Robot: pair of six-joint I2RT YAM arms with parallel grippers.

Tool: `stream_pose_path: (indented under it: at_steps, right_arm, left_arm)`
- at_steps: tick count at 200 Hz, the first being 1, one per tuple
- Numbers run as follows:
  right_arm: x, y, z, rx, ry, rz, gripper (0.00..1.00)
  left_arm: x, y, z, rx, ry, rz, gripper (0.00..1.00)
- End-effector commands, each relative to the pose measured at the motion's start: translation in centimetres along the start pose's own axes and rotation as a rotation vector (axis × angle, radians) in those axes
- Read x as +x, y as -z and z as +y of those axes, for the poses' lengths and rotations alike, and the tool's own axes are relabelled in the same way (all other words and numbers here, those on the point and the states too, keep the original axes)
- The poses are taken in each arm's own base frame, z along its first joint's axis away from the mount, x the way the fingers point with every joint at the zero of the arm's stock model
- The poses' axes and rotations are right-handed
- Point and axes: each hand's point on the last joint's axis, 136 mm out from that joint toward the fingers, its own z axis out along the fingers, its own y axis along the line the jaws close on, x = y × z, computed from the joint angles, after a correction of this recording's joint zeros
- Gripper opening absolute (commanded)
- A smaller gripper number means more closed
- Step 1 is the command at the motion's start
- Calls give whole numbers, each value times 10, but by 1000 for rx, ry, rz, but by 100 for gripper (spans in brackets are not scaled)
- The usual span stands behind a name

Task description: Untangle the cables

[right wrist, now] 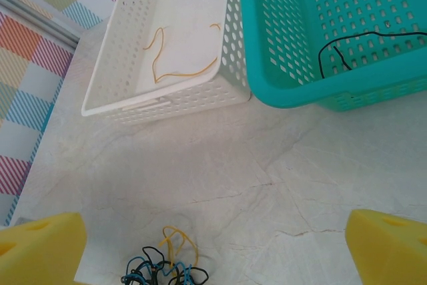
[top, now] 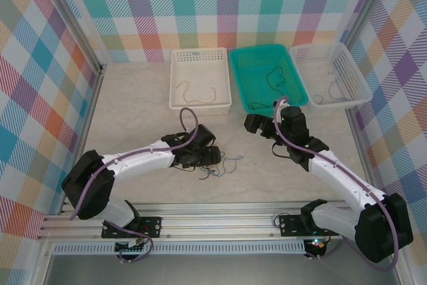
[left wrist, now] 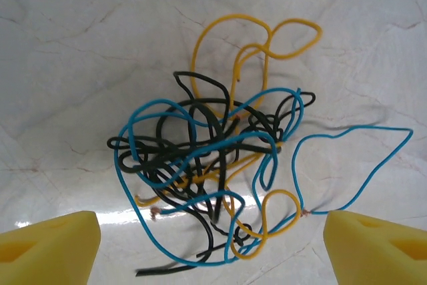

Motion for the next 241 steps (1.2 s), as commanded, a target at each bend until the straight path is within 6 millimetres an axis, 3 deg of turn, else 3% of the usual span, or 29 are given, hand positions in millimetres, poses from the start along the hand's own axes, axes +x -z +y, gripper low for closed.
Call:
stream_pose_path:
  at_steps: [1,31,78,106,191,241]
  right_arm:
    - [-5,1,6,-19,18,-16,100]
    - [-4,-2,11,-42,27,11,100]
    - [-4,1,9,-40,32,-8,100]
    - [-3,0,8,-38,30,-4,100]
    - [0,1,6,-25,18,8,100]
    - [-2,8,7,-30,45,-12,100]
  left_arm:
    - [-5,2,4,-100,-6,-40,87]
    - [-10,-4,9,-175,45,-70,81]
    - [-16,-4,11,-181,115,-110,58]
    - [-16,-2,11,-170,133,-120,50]
    - [-10,-17,7,-180,113,-74,36]
    - [-17,-16,-14,-97,26,-81,22]
